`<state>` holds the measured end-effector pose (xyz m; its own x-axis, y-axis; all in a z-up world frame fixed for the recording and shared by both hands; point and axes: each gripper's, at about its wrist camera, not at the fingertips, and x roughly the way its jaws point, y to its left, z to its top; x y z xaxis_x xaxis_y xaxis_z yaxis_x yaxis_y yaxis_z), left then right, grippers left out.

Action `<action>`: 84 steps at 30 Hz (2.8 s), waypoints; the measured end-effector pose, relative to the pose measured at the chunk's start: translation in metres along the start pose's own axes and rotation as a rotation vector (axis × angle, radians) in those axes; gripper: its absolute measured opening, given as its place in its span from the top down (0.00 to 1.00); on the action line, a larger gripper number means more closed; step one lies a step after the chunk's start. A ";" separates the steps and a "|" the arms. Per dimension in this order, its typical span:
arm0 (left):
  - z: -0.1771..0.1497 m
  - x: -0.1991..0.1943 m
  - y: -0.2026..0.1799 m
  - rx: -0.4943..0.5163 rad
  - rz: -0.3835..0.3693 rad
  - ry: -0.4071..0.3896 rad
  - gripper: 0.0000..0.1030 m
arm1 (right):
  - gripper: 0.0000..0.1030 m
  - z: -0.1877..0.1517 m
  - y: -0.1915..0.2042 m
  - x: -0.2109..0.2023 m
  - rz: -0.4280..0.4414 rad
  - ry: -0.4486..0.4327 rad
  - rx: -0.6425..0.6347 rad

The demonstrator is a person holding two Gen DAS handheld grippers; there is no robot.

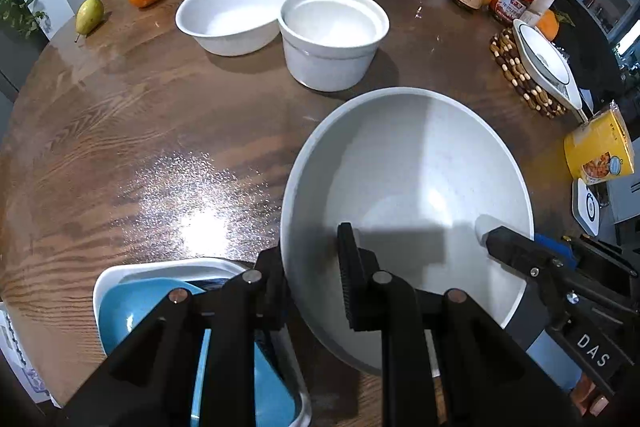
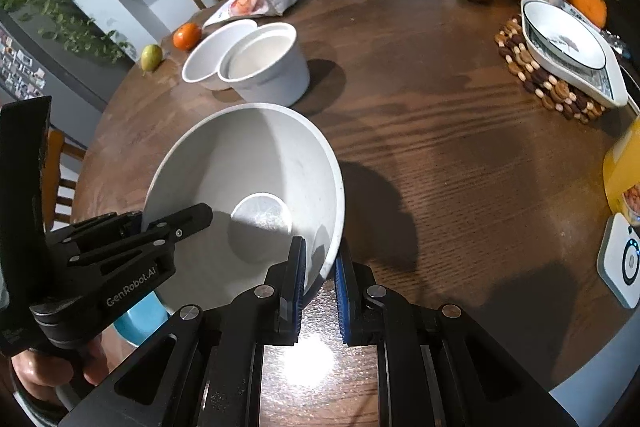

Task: Organize plates and bowls
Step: 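Lift the white bowl with the left gripper toward the stacked dishes, then lower the white bowl onto the table and open the left gripper, then reach the left gripper back to the white bowl rim and close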

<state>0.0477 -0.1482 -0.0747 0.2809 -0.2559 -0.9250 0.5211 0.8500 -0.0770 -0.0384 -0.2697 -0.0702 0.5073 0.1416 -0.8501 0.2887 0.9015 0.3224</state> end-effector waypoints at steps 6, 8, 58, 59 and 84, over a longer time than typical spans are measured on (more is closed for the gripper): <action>-0.002 0.005 -0.003 0.002 0.006 0.013 0.83 | 0.85 -0.004 -0.003 0.003 -0.004 0.011 0.004; -0.002 0.006 -0.002 0.001 0.006 0.013 0.83 | 0.85 -0.004 -0.004 0.004 -0.004 0.013 0.003; -0.005 -0.064 0.030 -0.089 0.079 -0.135 0.22 | 0.44 0.008 0.020 -0.053 -0.087 -0.192 -0.085; -0.006 -0.066 0.032 -0.096 0.085 -0.137 0.22 | 0.44 0.009 0.020 -0.056 -0.088 -0.198 -0.085; -0.023 -0.132 0.061 -0.152 0.189 -0.274 0.01 | 0.30 0.011 0.044 -0.101 -0.118 -0.337 -0.220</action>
<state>0.0240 -0.0515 0.0338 0.5768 -0.1842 -0.7959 0.3192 0.9476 0.0120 -0.0684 -0.2491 0.0341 0.7290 -0.0770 -0.6802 0.1989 0.9746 0.1029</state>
